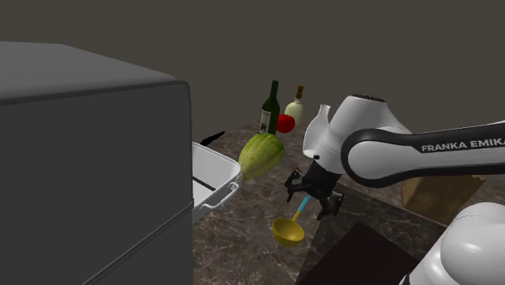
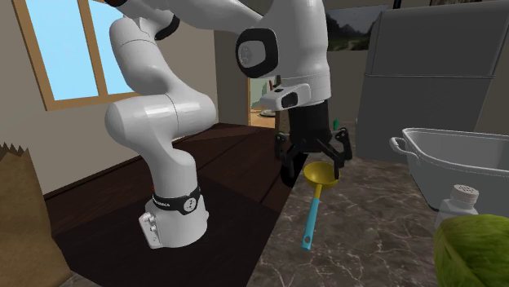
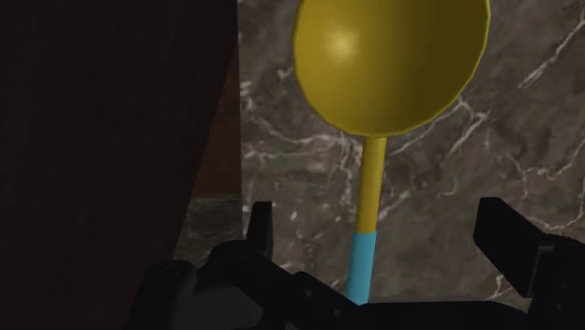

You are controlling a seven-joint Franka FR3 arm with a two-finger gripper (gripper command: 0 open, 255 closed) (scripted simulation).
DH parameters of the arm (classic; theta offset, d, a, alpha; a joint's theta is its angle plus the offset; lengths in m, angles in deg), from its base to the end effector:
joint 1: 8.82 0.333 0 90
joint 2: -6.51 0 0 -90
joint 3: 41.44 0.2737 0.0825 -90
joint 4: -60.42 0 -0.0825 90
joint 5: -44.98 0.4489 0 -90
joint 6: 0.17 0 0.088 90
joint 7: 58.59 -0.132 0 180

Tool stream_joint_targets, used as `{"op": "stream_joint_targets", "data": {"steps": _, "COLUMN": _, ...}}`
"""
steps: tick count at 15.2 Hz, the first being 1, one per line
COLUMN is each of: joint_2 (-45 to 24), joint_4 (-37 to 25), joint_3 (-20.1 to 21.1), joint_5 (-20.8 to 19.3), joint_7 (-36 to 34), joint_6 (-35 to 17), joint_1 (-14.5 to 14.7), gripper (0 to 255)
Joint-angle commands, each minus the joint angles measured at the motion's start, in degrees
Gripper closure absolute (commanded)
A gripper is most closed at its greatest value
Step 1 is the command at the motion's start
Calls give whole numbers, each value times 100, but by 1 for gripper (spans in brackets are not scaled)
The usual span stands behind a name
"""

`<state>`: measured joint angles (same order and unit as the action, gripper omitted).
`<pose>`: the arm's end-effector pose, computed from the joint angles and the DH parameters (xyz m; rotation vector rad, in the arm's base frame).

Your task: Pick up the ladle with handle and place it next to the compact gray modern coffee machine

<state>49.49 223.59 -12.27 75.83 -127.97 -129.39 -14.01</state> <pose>0.3916 0.1308 0.2906 -2.4437 1.6973 -0.0535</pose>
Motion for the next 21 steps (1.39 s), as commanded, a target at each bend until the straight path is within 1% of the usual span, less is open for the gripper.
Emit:
{"op": "stream_joint_targets", "data": {"steps": 1, "joint_2": -320, "joint_4": 4, "joint_3": 230, "joint_5": 216, "joint_7": -270, "joint_6": -364, "joint_1": -12, "gripper": 0}}
{"op": "stream_joint_targets", "data": {"steps": 8, "joint_2": -954, "joint_4": 146, "joint_3": 502, "joint_5": 428, "joint_7": -200, "joint_6": -1149, "joint_1": -20, "gripper": 0}}
{"op": "stream_joint_targets", "data": {"steps": 16, "joint_2": -953, "joint_4": 146, "joint_3": 501, "joint_5": 427, "joint_7": -201, "joint_6": -1147, "joint_1": -20, "gripper": 0}}
{"op": "stream_joint_targets", "data": {"steps": 17, "joint_2": -953, "joint_4": 146, "joint_3": 501, "joint_5": 427, "joint_7": -201, "joint_6": -1147, "joint_1": -20, "gripper": 255}}
{"op": "stream_joint_targets", "data": {"steps": 21, "joint_2": -960, "joint_4": 144, "joint_3": 502, "joint_5": 427, "joint_7": -199, "joint_6": -1153, "joint_1": -22, "gripper": 255}}
